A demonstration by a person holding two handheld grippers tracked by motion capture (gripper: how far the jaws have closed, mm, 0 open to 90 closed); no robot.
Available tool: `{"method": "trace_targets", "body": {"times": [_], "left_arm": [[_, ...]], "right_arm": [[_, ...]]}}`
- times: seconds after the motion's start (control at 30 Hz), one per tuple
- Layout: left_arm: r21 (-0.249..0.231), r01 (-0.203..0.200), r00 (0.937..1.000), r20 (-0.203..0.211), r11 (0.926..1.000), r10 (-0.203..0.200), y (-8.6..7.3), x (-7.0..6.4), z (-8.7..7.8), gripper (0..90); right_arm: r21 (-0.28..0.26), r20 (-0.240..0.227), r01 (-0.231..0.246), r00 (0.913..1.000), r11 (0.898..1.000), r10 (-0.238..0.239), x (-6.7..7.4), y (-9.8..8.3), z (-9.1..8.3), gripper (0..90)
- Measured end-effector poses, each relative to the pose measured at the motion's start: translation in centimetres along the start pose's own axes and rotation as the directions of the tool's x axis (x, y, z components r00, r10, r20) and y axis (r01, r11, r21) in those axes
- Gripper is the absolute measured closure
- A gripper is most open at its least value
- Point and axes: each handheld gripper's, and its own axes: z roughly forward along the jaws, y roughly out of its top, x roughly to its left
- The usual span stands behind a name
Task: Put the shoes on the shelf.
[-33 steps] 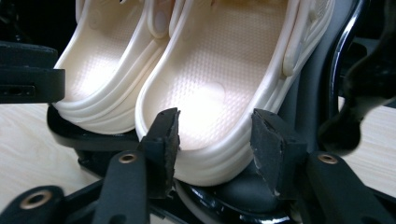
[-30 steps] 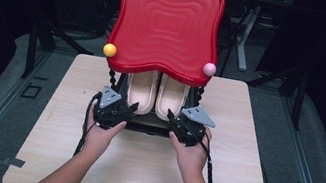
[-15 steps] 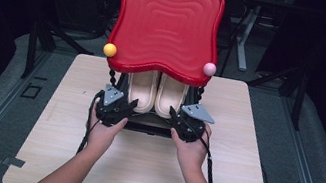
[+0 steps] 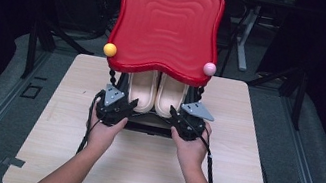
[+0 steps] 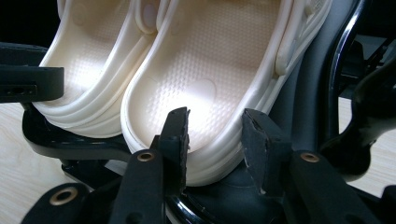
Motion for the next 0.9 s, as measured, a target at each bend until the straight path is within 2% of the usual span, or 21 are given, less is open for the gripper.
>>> {"method": "trace_targets", "body": {"times": [0.43, 0.9], "left_arm": [[-0.007, 0.012, 0.9999, 0.008, 0.9999, -0.012, -0.07, 0.1, -0.09, 54.8], [-0.002, 0.021, 0.9997, 0.008, 0.9998, -0.021, 0.03, 0.12, -0.05, 55.0]], "right_arm": [[-0.002, -0.01, -0.008, 0.9999, 1.0, 0.008, -0.11, 0.0, -0.11, 59.7], [-0.006, 0.009, 0.004, 1.0, 1.0, -0.004, 0.14, 0.07, 0.04, 57.8]]}}
